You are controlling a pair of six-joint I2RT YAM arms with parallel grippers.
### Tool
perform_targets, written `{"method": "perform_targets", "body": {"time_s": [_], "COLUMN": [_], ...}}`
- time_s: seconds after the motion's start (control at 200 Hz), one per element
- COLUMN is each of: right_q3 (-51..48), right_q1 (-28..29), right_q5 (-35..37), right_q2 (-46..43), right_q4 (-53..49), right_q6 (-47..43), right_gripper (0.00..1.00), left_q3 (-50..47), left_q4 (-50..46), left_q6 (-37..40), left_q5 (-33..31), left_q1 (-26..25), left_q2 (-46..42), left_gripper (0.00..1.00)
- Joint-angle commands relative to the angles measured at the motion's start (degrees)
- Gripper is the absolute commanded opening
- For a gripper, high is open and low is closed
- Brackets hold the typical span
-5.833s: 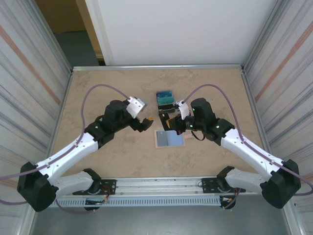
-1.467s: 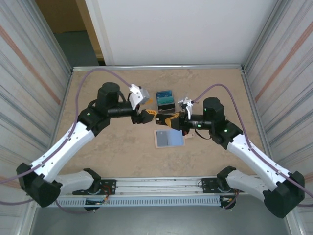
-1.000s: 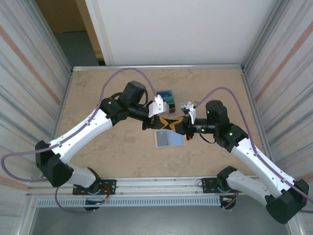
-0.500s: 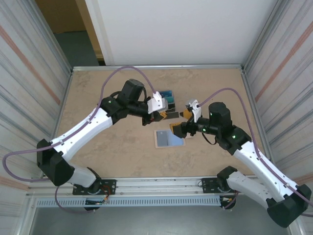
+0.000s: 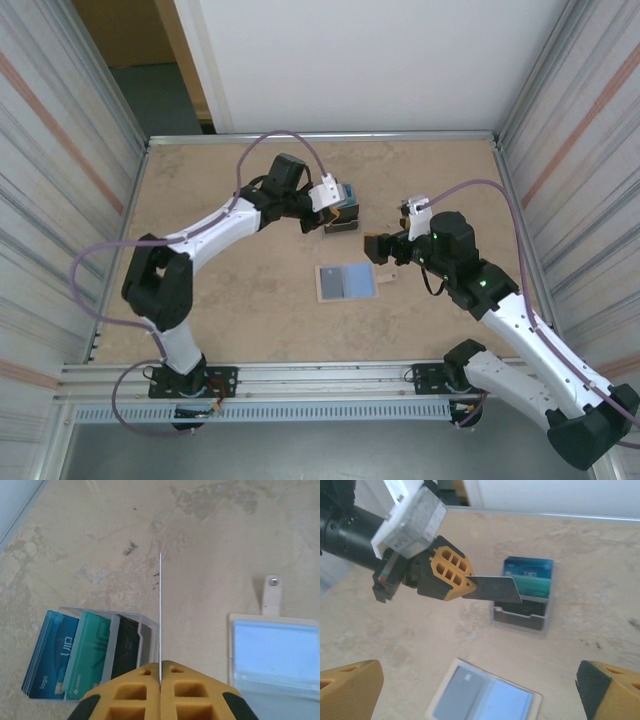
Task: Take the credit cards out of the card holder
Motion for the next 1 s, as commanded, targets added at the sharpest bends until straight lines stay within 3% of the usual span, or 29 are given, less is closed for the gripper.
{"method": "perform_targets", "body": {"time_s": [0.0, 0.416, 0.997], "right_q3": [-0.8, -1.0, -1.4], "right_q1": [-0.5, -0.5, -0.5], "right_q5": [5.0, 6.7, 6.8], "right_q2": [-0.9, -1.9, -2.2], "right_q4": [-1.3, -2.0, -1.5], "right_q6": [2.1, 3.3, 4.1], "right_gripper": [0.99, 0.99, 0.99], "left_q3": [4.2, 11.1, 11.9], "left_q4": [2.5, -0.9, -3.1], "left_q6": [2.4, 2.9, 2.4], "left_q5": [-0.7, 2.5, 3.5], "left_q1": [0.8, 2.5, 3.3], "left_q2": [3.2, 12.3, 16.1], "left_gripper": [0.01, 0.01, 0.01]}}
